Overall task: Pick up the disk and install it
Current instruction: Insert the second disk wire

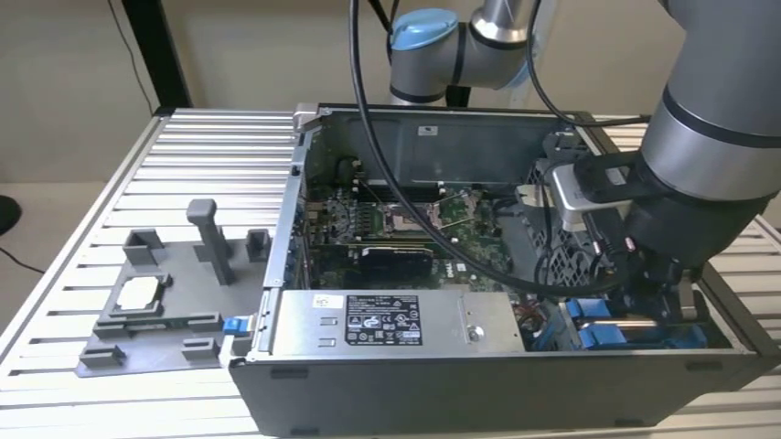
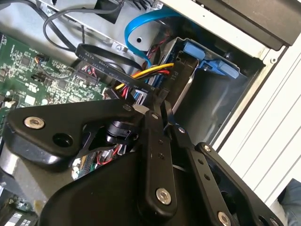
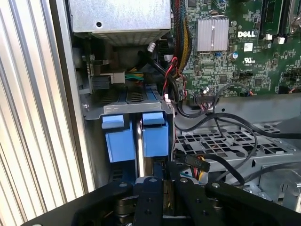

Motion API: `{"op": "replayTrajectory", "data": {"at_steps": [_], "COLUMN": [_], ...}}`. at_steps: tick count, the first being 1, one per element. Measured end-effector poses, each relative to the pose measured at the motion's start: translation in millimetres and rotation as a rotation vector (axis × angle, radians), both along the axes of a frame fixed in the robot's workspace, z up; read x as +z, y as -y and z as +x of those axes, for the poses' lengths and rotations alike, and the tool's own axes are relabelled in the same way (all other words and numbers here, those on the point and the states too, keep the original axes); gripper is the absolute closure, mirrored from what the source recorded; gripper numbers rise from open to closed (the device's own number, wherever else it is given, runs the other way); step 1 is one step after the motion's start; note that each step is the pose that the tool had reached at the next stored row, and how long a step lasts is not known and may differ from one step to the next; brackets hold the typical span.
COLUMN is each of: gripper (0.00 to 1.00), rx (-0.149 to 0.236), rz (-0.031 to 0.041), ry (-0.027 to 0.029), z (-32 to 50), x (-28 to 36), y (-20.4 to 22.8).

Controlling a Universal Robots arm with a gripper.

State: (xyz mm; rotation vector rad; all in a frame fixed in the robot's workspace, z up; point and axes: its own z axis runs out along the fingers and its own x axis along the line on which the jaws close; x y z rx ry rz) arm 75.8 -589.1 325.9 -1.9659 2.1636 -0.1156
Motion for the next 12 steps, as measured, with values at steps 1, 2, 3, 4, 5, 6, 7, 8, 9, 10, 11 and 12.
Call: {"op": "replayTrajectory", "data": {"at_steps": [1, 2, 3, 4, 5, 6, 7, 8, 9, 10, 11, 12], "gripper": [1.0, 1.0, 1.0, 1.0, 1.0, 0.0, 0.0, 0.0, 0.0, 0.0, 0.0, 0.0], "rx": [0.0, 0.0, 0.0, 0.0, 0.0, 0.0, 0.0, 0.0, 0.0, -0.001, -0.005, -0.009], "rz": [0.0, 0.0, 0.0, 0.0, 0.0002, 0.0, 0.0007, 0.0022, 0.002, 0.0007, -0.0001, 0.0006], "ry": [0.0, 0.0, 0.0, 0.0, -0.0001, 0.0, 0.0001, 0.0004, 0.0003, 0.0001, 0.0001, 0.0], "z": [0.0, 0.0, 0.0, 0.0, 0.0, 0.0, 0.0, 0.1, 0.1, 0.1, 0.1, 0.0], "x": [0.0, 0.0, 0.0, 0.0, -0.1, -0.1, -0.4, -1.1, -1.1, -0.2, 1.9, 6.3], "y": [0.0, 0.0, 0.0, 0.0, 0.0, 0.0, 0.0, 0.0, 0.0, 0.0, 0.1, 0.1]}}
